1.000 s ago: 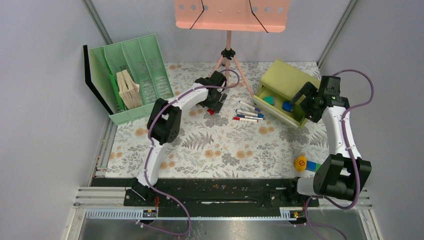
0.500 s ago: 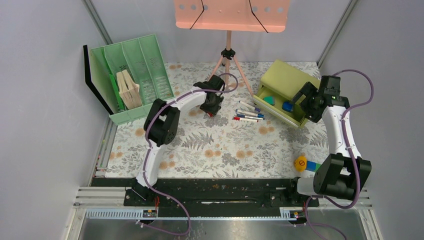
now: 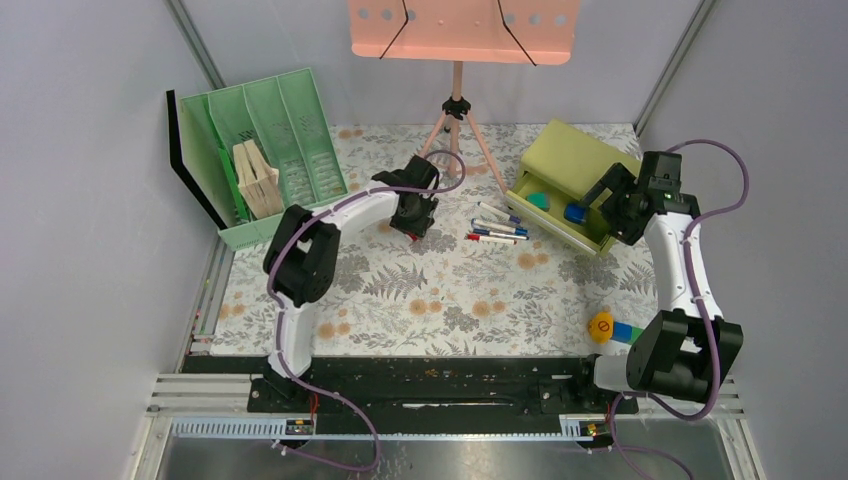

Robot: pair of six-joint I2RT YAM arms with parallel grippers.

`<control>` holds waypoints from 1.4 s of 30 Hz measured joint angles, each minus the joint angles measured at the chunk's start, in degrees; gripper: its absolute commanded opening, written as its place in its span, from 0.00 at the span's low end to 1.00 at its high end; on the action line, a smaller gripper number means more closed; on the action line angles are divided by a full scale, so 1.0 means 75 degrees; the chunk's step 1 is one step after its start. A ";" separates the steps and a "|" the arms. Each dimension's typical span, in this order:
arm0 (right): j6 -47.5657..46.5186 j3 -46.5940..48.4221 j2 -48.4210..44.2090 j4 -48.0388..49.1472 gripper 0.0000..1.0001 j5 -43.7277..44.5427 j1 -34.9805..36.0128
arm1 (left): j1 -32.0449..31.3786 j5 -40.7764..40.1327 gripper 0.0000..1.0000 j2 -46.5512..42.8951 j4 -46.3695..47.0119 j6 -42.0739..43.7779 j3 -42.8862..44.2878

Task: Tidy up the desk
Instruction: Pick up the stationery from the center of the board.

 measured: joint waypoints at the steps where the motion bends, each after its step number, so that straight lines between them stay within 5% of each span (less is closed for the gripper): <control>1: 0.0015 0.0000 -0.0020 0.0000 0.98 -0.0006 0.0000 | -0.0017 0.0003 0.26 -0.0175 0.0041 -0.0041 -0.0137; 27: 0.0729 -0.1029 -0.0775 0.0516 0.98 -0.0807 -0.0006 | -0.1177 0.0813 0.25 -0.3742 0.1437 -0.2471 -0.4115; 42: 0.0927 -0.1075 -0.0842 0.0586 0.98 -0.0979 -0.0006 | -0.1177 0.2634 0.25 -0.3121 0.3139 -0.5106 -0.4004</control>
